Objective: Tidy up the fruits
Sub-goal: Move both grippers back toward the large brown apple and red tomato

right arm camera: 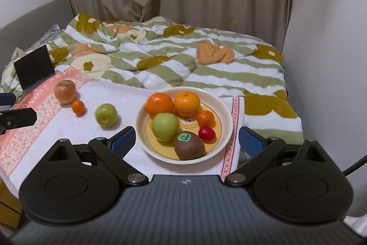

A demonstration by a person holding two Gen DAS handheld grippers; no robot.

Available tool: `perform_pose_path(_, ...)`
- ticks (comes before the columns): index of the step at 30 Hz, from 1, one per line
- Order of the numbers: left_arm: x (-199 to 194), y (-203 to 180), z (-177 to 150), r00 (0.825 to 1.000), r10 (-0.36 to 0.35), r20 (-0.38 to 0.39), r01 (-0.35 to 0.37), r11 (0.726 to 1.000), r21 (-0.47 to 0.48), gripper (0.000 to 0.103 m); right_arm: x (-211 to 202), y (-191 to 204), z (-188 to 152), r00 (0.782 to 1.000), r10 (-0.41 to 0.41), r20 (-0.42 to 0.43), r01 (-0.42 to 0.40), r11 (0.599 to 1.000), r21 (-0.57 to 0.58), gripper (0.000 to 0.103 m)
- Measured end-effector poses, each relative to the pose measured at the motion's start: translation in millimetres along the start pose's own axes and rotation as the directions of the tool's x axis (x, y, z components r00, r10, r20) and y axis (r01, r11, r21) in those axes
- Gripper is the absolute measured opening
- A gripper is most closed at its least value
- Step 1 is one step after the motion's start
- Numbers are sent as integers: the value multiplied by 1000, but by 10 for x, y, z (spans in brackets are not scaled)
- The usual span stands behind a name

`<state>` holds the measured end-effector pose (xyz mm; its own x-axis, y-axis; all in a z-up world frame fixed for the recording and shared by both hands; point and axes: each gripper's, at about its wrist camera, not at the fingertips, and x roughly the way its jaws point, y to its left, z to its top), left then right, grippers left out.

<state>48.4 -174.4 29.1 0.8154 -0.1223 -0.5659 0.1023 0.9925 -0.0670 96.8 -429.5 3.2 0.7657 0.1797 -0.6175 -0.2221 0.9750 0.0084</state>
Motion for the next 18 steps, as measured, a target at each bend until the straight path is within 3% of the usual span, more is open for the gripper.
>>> perform_pose_path(11,-396,612,37,990,114,84,-117,993,27,103,-335,571,-10,999,28,25,-28,1000,-1,103)
perform_pose_path(18,-318,1201,33,995,84,50,-87,995,53,103,-307,1080,-15,1000,-20,14,20,999,41,103)
